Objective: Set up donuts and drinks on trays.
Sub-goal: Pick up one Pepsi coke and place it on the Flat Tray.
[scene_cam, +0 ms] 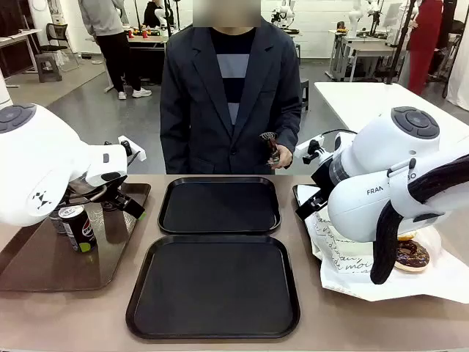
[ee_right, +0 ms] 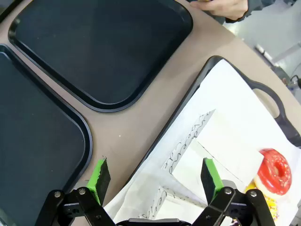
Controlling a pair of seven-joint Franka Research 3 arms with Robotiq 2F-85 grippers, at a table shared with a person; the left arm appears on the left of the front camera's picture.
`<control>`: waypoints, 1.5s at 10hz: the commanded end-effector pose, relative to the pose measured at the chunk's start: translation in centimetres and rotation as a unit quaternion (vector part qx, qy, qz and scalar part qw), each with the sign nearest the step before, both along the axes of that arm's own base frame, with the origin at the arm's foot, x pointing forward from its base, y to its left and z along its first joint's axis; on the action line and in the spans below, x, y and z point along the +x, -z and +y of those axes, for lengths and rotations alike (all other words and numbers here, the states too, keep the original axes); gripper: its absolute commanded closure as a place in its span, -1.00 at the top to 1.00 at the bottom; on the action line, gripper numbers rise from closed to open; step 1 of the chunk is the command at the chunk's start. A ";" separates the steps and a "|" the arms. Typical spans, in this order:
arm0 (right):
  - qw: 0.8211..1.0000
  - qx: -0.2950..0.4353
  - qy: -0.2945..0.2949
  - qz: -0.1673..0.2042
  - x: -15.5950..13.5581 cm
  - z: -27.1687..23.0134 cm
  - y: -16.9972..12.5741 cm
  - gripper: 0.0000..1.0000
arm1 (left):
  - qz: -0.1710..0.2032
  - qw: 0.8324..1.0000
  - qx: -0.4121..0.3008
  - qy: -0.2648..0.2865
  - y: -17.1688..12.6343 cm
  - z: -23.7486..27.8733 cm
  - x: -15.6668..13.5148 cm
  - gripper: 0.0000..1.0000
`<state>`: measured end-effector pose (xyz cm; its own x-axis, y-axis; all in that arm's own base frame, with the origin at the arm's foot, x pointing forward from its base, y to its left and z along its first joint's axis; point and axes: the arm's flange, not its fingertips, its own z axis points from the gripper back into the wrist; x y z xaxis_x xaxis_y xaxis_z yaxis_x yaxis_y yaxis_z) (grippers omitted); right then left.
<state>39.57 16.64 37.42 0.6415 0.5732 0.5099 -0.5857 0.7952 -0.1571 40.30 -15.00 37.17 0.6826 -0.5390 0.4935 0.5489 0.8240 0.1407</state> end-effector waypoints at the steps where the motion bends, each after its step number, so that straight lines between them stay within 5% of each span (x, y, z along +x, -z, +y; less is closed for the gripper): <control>1: 1.000 0.000 0.000 0.000 0.0 0.0 0.0 1.00 | 0.000 1.000 0.000 0.000 0.0 0.0 0.0 1.00; 11: 1.000 0.000 0.000 0.000 0.0 0.0 0.0 1.00 | 0.000 1.000 0.000 0.001 0.0 -0.1 0.0 1.00; 13: 0.998 -0.061 -0.001 0.032 -9.1 -1.8 -2.5 1.00 | 0.057 0.998 0.012 0.030 -3.9 1.7 -8.9 1.00; 15: 0.990 -0.111 0.007 0.082 -17.1 -4.3 -3.5 1.00 | 0.109 0.991 0.061 0.055 -4.1 3.5 -15.7 1.00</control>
